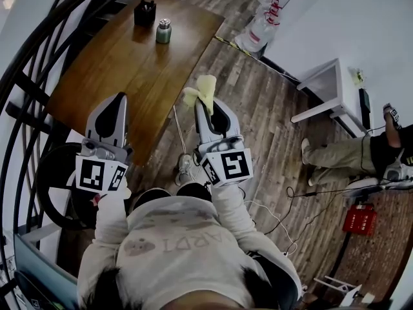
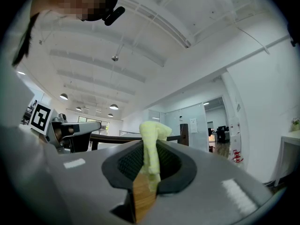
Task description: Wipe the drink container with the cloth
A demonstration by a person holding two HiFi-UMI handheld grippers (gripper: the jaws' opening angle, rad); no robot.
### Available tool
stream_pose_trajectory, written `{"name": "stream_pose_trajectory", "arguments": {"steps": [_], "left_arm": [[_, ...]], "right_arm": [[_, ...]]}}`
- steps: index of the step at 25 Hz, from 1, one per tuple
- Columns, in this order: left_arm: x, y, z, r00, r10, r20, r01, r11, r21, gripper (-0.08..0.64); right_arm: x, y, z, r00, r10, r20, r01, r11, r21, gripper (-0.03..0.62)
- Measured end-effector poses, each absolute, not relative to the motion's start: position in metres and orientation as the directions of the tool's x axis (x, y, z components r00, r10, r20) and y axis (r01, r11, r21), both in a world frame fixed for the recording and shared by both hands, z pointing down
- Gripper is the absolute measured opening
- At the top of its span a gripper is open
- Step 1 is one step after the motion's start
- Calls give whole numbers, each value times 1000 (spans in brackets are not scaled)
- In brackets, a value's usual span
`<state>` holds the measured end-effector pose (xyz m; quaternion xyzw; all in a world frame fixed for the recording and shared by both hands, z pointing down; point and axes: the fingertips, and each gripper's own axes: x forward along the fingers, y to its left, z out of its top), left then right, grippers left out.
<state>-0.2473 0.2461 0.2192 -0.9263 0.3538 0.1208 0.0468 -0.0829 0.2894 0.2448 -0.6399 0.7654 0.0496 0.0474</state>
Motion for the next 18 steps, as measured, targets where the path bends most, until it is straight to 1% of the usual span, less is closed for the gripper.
{"name": "stream_pose_trajectory", "arguments": {"steps": [18], "left_arm": [[-154,132,216,654,-705,-273,-734,-679,-5,5]], "right_arm": [[9,159,242,-281,-948,-149,-959,282,16,66]]}}
